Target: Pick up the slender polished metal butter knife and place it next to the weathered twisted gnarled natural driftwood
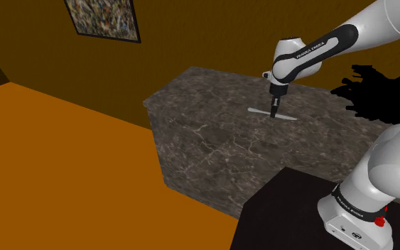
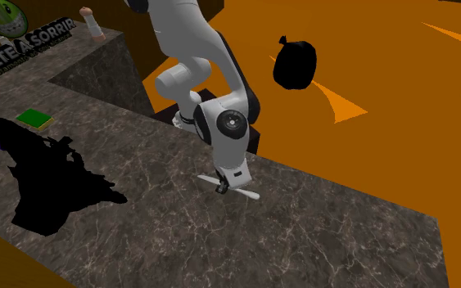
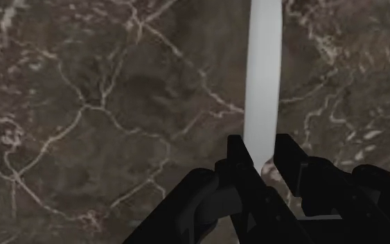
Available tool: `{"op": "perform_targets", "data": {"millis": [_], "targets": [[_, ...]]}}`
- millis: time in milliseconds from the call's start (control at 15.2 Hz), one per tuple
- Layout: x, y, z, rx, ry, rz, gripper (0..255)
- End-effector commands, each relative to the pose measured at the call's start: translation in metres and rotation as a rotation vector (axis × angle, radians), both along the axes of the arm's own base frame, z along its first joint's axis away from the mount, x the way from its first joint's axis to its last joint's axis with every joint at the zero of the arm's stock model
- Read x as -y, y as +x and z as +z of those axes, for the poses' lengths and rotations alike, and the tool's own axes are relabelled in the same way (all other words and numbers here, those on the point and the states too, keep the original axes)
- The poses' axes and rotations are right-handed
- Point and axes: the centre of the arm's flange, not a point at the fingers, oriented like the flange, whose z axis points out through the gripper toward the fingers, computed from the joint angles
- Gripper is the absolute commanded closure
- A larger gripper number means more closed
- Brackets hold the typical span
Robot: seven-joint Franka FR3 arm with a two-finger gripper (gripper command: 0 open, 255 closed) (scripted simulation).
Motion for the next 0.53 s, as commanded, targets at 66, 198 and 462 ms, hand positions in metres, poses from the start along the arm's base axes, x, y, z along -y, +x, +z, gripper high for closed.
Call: {"op": "perform_targets", "data": {"millis": [66, 198, 462], "targets": [[-0.006, -0.004, 0.003, -0.025, 0.005, 0.007, 255], [-0.006, -0.004, 0.014, -0.025, 0.005, 0.007, 255], [-0.006, -0.004, 0.035, -0.025, 0.005, 0.007, 255]]}}
